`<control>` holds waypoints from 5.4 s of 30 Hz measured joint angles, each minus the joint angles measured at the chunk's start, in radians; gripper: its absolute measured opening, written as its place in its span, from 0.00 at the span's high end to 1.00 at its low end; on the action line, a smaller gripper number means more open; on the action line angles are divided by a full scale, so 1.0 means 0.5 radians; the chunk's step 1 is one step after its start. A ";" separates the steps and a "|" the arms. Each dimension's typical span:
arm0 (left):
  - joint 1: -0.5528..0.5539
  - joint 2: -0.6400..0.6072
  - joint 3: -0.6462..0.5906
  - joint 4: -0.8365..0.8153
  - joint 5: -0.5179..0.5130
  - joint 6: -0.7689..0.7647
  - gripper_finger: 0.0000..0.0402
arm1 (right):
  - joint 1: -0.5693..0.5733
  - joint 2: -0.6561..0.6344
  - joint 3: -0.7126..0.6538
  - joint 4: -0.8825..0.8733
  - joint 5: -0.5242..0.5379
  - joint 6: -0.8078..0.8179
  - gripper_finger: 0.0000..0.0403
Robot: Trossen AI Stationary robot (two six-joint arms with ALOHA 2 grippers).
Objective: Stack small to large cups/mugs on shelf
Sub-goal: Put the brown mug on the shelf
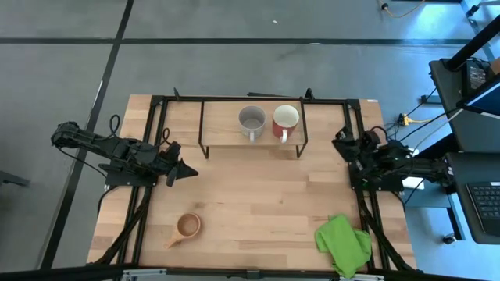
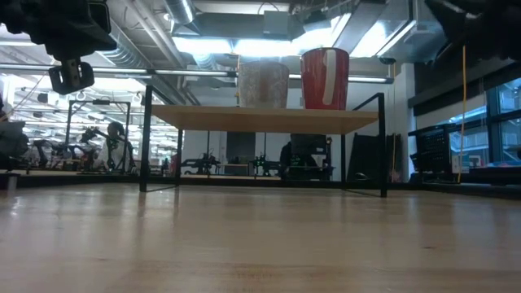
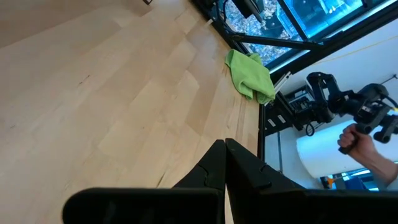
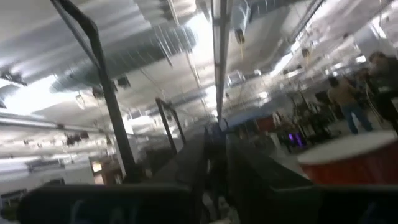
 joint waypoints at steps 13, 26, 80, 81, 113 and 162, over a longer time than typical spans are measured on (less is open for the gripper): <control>0.000 0.000 0.000 -0.001 -0.001 -0.001 1.00 | 0.000 0.000 0.000 -0.651 -0.254 -0.110 0.83; 0.001 0.000 0.000 -0.052 -0.080 -0.002 1.00 | 0.000 0.019 0.000 -1.040 -0.670 0.154 0.83; -1.259 1.363 0.586 -0.738 -0.042 -1.322 0.79 | 0.000 0.019 0.000 -1.036 -0.667 0.156 0.83; -1.253 1.370 0.586 -0.738 -0.050 -1.338 0.79 | 0.000 0.019 0.000 -1.036 -0.668 0.155 0.83; -1.121 1.646 0.583 -0.580 -0.049 -0.836 0.79 | 0.000 0.019 0.000 -1.036 -0.667 0.155 0.83; -1.050 1.639 0.584 -0.796 0.004 -1.159 0.98 | 0.000 0.019 0.000 -1.036 -0.667 0.158 0.83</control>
